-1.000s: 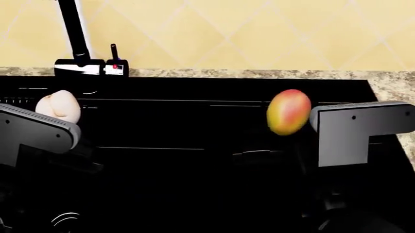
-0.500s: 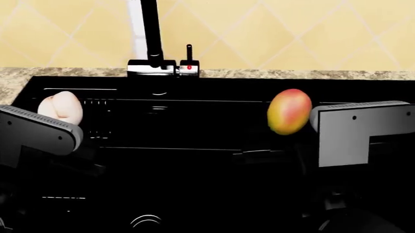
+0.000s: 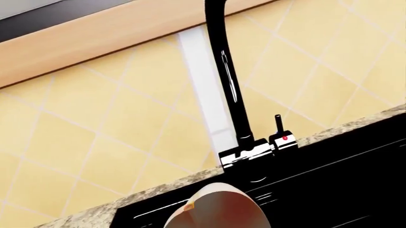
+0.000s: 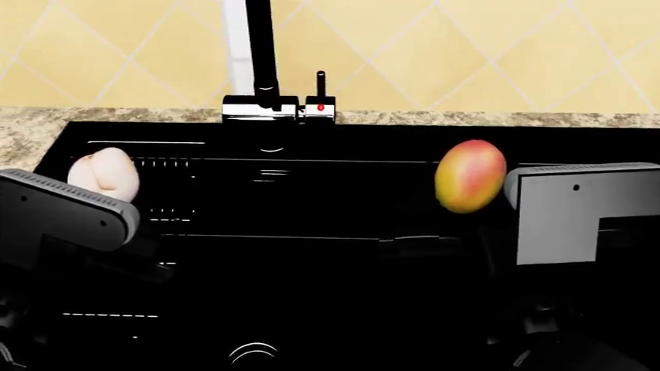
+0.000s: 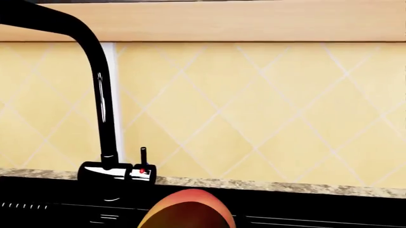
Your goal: There is a mixed pile of frozen fruits and vegetables on the counter. Locate all the frozen vegetables and place the items in a bowl on the counter. Take all the frozen fruits and defrost them in a running sink.
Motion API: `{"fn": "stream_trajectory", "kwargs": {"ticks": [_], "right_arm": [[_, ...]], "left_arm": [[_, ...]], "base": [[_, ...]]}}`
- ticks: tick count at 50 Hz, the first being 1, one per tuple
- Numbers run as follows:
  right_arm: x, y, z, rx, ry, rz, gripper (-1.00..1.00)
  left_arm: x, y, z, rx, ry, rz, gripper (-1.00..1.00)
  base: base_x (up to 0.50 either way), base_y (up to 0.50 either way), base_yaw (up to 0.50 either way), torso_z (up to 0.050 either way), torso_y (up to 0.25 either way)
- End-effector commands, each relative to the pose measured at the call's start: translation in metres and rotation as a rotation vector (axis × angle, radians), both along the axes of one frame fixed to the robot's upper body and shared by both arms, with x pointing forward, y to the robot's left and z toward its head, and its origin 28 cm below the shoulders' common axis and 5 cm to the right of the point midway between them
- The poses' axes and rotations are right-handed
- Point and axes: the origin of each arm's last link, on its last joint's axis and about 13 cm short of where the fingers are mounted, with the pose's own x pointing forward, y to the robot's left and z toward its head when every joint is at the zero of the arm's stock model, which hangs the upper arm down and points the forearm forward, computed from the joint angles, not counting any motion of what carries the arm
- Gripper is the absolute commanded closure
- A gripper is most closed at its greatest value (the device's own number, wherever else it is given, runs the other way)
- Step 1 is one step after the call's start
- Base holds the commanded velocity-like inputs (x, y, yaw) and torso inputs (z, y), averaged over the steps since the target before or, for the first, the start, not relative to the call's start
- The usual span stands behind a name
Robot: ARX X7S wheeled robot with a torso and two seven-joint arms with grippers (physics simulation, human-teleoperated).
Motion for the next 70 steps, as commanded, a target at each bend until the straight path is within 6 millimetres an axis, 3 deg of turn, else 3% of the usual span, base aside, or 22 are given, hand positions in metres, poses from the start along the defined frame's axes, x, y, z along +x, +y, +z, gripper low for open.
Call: {"fn": "stream_trajectory", "kwargs": {"ticks": [1, 24, 30, 42, 45, 47, 51, 65, 66, 70], "right_arm": [[0.001, -0.001, 0.002, -0.024, -0.020, -0.008, 1.00], [0.002, 0.003, -0.001, -0.044, 0.001, 0.021, 1.00], [0.013, 0.020, -0.011, -0.105, 0.100, 0.129, 1.00], [0.050, 0.056, -0.006, -0.262, 0.226, 0.331, 1.00], [0.067, 0.069, -0.015, -0.245, 0.277, 0.397, 1.00], [0.077, 0.075, -0.020, -0.135, 0.315, 0.447, 1.00], [0.094, 0.085, -0.046, -0.169, 0.376, 0.449, 1.00], [0.102, 0.099, -0.103, -0.167, 0.523, 0.494, 1.00], [0.094, 0.102, -0.133, -0.191, 0.612, 0.499, 1.00], [0.093, 0.102, -0.141, -0.198, 0.635, 0.501, 1.00]], "left_arm": [[0.001, -0.001, 0.000, -0.011, -0.001, 0.000, 1.00], [0.001, 0.001, 0.001, -0.015, -0.001, 0.011, 1.00], [-0.002, 0.005, 0.005, -0.022, -0.010, 0.022, 1.00], [-0.009, 0.005, 0.011, -0.035, -0.023, 0.000, 1.00], [-0.015, 0.008, 0.013, -0.041, -0.025, -0.014, 1.00], [-0.009, 0.002, 0.013, -0.041, -0.027, -0.014, 1.00], [-0.011, 0.005, 0.014, -0.045, -0.029, -0.011, 1.00], [-0.018, 0.012, 0.017, -0.047, -0.032, -0.013, 1.00], [-0.012, 0.004, 0.015, -0.047, -0.029, -0.022, 1.00], [-0.016, 0.008, 0.015, -0.047, -0.029, -0.024, 1.00]], "base": [[0.00, 0.00, 0.00, 0.000, 0.000], [0.11, -0.12, 0.00, 0.000, 0.001], [0.00, 0.00, 0.00, 0.000, 0.000], [0.00, 0.00, 0.00, 0.000, 0.000], [0.00, 0.00, 0.00, 0.000, 0.003], [0.00, 0.00, 0.00, 0.000, 0.000], [0.00, 0.00, 0.00, 0.000, 0.000], [0.00, 0.00, 0.00, 0.001, 0.000], [0.00, 0.00, 0.00, 0.000, 0.000], [0.00, 0.00, 0.00, 0.000, 0.000]]}}
